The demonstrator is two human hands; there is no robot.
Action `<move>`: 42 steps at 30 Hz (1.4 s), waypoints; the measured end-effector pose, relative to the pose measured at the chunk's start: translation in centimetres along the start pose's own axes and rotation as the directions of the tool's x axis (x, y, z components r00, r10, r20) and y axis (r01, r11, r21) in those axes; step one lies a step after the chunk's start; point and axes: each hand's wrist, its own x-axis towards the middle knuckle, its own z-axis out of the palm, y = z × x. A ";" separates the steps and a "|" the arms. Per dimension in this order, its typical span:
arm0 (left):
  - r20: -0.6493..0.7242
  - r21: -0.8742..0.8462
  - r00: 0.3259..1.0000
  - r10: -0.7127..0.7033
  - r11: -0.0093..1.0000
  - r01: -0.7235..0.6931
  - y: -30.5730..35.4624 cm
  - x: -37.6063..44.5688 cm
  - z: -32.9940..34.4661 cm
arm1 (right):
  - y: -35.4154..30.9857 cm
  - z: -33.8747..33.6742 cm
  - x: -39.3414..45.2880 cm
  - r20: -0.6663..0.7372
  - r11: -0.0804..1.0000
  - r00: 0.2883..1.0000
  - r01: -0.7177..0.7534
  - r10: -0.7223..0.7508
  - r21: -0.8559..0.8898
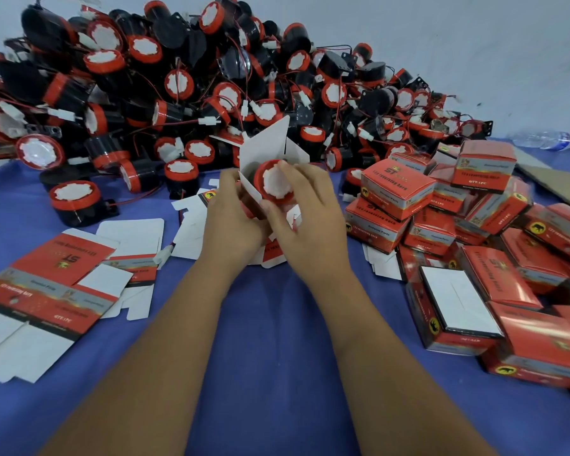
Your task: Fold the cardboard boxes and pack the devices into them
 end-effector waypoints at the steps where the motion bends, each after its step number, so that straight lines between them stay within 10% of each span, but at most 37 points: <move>1: 0.000 0.027 1.000 -0.013 1.000 0.013 0.0 0.0 0.0 | 0.0 0.0 0.0 0.056 0.998 0.998 -0.008 0.012 -0.062; 5: 0.002 0.154 0.999 -0.045 0.987 0.044 -0.3 0.4 0.2 | 0.5 0.2 -0.1 0.256 0.942 0.958 -0.036 0.127 -0.334; 13: -0.143 -0.107 0.963 -0.228 0.971 0.214 0.2 0.9 -0.3 | 0.2 0.3 0.1 -0.060 0.958 0.962 -0.256 0.265 0.129; 19: -0.168 -0.114 0.963 -0.212 0.974 0.194 0.3 0.9 -0.1 | 0.0 0.1 0.3 0.150 0.907 0.904 -0.415 0.401 0.070; 25: -0.154 -0.068 0.970 -0.189 0.981 0.180 0.3 0.8 0.0 | -1.4 0.2 0.5 0.185 0.652 0.799 -0.579 0.572 0.490; 32: -0.130 -0.193 0.952 -0.276 0.949 0.249 1.1 0.3 -0.3 | -0.5 0.3 -0.2 0.101 0.954 0.949 -0.291 0.298 -0.071; 42: -0.116 -0.150 0.977 -0.182 0.975 0.164 0.5 0.5 -0.1 | -0.1 0.9 -0.2 0.415 0.932 0.841 -0.257 0.346 -0.256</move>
